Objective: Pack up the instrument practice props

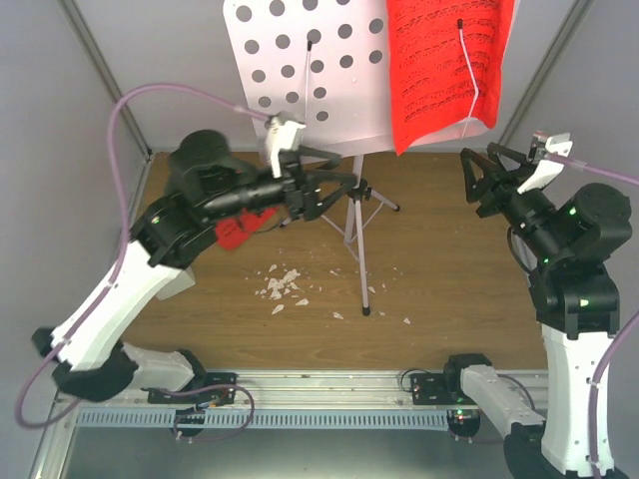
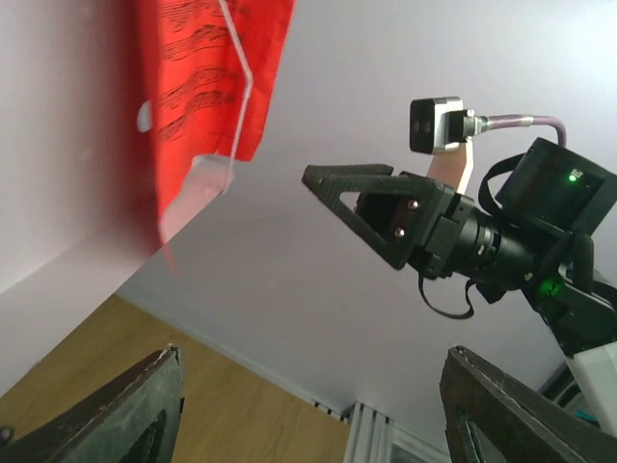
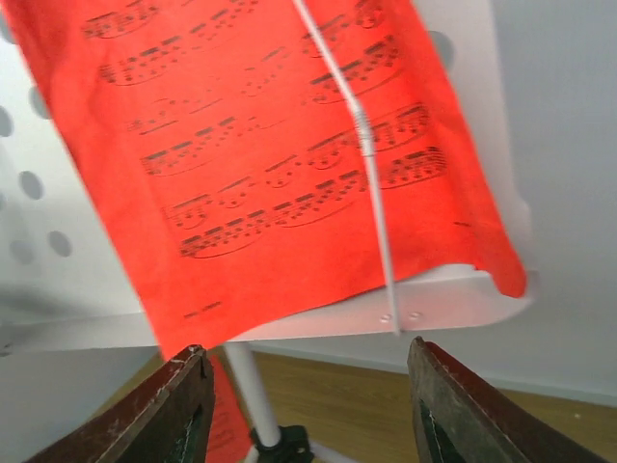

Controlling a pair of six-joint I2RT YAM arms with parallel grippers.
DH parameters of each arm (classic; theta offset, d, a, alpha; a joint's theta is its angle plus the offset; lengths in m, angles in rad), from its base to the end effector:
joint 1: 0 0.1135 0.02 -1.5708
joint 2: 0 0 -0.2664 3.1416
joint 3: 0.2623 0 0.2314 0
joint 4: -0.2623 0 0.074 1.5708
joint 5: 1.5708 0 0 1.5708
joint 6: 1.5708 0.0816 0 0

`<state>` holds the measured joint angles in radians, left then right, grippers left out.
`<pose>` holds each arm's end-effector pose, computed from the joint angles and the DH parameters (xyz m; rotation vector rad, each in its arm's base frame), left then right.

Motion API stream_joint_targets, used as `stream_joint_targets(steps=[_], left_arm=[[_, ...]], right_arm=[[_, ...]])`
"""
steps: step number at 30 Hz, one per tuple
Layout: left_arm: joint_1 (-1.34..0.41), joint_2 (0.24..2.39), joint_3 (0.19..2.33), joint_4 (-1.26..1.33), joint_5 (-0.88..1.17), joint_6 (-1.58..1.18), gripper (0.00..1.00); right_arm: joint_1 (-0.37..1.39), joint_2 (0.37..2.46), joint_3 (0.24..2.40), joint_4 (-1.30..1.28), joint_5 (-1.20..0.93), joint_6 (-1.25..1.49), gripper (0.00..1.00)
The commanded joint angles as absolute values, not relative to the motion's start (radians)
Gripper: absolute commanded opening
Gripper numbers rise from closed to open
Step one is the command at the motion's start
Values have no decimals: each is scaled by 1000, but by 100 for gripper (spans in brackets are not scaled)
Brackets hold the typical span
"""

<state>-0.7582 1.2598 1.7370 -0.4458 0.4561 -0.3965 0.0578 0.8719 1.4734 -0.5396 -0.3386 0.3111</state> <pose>0.1616 -0.2026 0.5277 0.6810 1.5419 -1.2420 0.1478 0.0357 0.5027 -0.0818 1.5353 0.5494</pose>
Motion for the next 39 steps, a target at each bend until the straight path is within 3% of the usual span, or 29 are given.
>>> stream_joint_targets(steps=[1,12,26,39], left_arm=[[-855,1368,1886,-413,342,-341,72],[-934,1537,2007,-346,80,-374,66],[-934,1692,2151,-315,35,-374,64],[-931,1757,2204,-271,-25,-361,45]], right_arm=[[51,903,1518,-576,-467,323,56],[51,1060,1591,-444,-517,443,53],[46,1090,1634,-406,-470,420,52],[37,1167,1716,-369,-569,387,42]])
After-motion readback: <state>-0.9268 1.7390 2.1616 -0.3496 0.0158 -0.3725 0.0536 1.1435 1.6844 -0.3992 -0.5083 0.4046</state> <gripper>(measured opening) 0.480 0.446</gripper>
